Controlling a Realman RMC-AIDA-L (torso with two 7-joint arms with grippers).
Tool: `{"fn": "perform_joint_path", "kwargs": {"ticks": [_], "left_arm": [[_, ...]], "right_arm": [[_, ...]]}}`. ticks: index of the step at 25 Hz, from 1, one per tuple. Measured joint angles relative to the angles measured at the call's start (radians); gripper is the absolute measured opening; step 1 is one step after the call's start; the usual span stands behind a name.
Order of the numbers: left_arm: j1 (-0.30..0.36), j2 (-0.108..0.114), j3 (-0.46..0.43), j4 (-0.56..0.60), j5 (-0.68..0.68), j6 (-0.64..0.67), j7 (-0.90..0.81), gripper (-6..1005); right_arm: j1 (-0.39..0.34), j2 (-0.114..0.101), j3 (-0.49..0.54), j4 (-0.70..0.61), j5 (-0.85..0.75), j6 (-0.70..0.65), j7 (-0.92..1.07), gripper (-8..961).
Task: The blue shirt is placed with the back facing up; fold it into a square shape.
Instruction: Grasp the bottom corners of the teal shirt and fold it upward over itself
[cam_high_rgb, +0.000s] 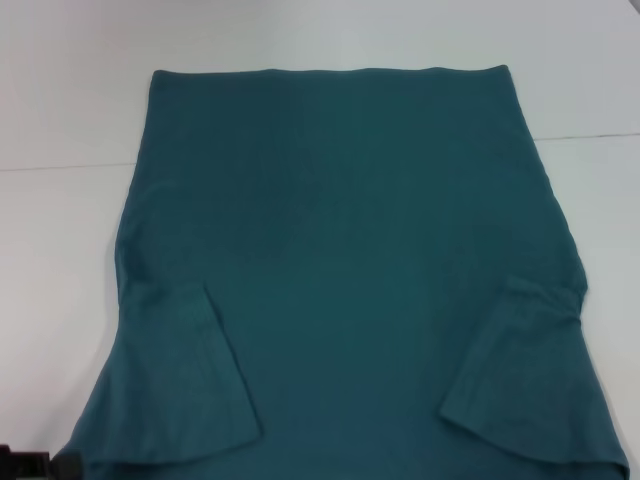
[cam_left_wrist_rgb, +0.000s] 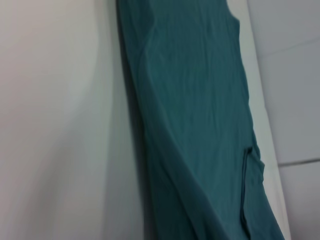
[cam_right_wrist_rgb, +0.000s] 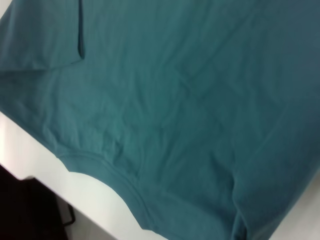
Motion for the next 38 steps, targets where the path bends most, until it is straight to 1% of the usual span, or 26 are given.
{"fn": "perform_joint_path", "kwargs": {"ticks": [2, 4, 7, 9, 11, 15, 18, 20, 23, 24, 25, 27, 28, 29, 30, 34, 36, 38], "left_arm": [[0.007, 0.000, -0.003, 0.008, 0.005, 0.020, 0.010, 1], [-0.004, 0.001, -0.005, 0.005, 0.001, 0.040, 0.022, 0], [-0.053, 0.007, -0.005, -0.008, -0.016, 0.066, 0.026, 0], [-0.096, 0.013, -0.005, -0.028, -0.037, 0.071, 0.014, 1], [-0.133, 0.023, -0.014, -0.052, -0.070, 0.060, -0.013, 1], [-0.195, 0.049, -0.041, -0.094, -0.159, -0.004, -0.093, 0], [-0.242, 0.068, -0.043, -0.100, -0.186, -0.067, -0.154, 0], [-0.270, 0.079, -0.041, -0.101, -0.188, -0.115, -0.182, 0], [-0.323, 0.096, -0.024, -0.126, -0.187, -0.217, -0.204, 0], [-0.345, 0.102, -0.015, -0.146, -0.187, -0.256, -0.205, 0], [-0.367, 0.106, -0.003, -0.170, -0.187, -0.298, -0.205, 0], [-0.400, 0.104, 0.011, -0.206, -0.192, -0.372, -0.198, 0], [-0.412, 0.098, 0.016, -0.218, -0.196, -0.404, -0.194, 1], [-0.427, 0.088, 0.026, -0.229, -0.198, -0.453, -0.189, 1], [-0.435, 0.080, 0.036, -0.236, -0.198, -0.485, -0.186, 1], [-0.465, 0.041, 0.117, -0.245, -0.199, -0.644, -0.182, 1], [-0.472, 0.028, 0.150, -0.246, -0.199, -0.701, -0.184, 1], [-0.480, 0.021, 0.181, -0.248, -0.200, -0.746, -0.188, 1]], "right_arm": [[-0.010, -0.003, 0.013, 0.000, 0.005, 0.004, -0.012, 55], [-0.008, -0.005, 0.057, -0.001, 0.013, 0.009, -0.044, 55], [0.015, -0.006, 0.157, -0.001, 0.031, 0.014, -0.092, 55], [0.031, -0.016, 0.223, 0.002, 0.057, 0.030, -0.102, 55], [0.041, -0.025, 0.263, 0.005, 0.090, 0.047, -0.102, 55], [0.047, -0.044, 0.335, 0.002, 0.180, 0.082, -0.083, 55], [0.047, -0.060, 0.374, 0.001, 0.226, 0.123, -0.053, 54], [0.048, -0.068, 0.382, 0.001, 0.249, 0.164, -0.029, 54], [0.060, -0.071, 0.380, 0.002, 0.278, 0.246, -0.002, 54], [0.076, -0.066, 0.379, 0.012, 0.289, 0.315, 0.010, 54], [0.076, -0.066, 0.379, 0.012, 0.289, 0.315, 0.010, 54], [0.098, -0.055, 0.377, 0.038, 0.297, 0.397, 0.019, 54], [0.108, -0.050, 0.373, 0.052, 0.301, 0.434, 0.021, 54], [0.132, -0.036, 0.347, 0.088, 0.307, 0.511, 0.013, 54], [0.132, -0.036, 0.347, 0.088, 0.307, 0.511, 0.013, 54], [0.175, -0.010, 0.209, 0.139, 0.306, 0.699, 0.009, 54], [0.190, 0.005, 0.136, 0.145, 0.303, 0.791, 0.016, 54], [0.204, 0.014, 0.091, 0.151, 0.295, 0.858, 0.025, 54]]}}
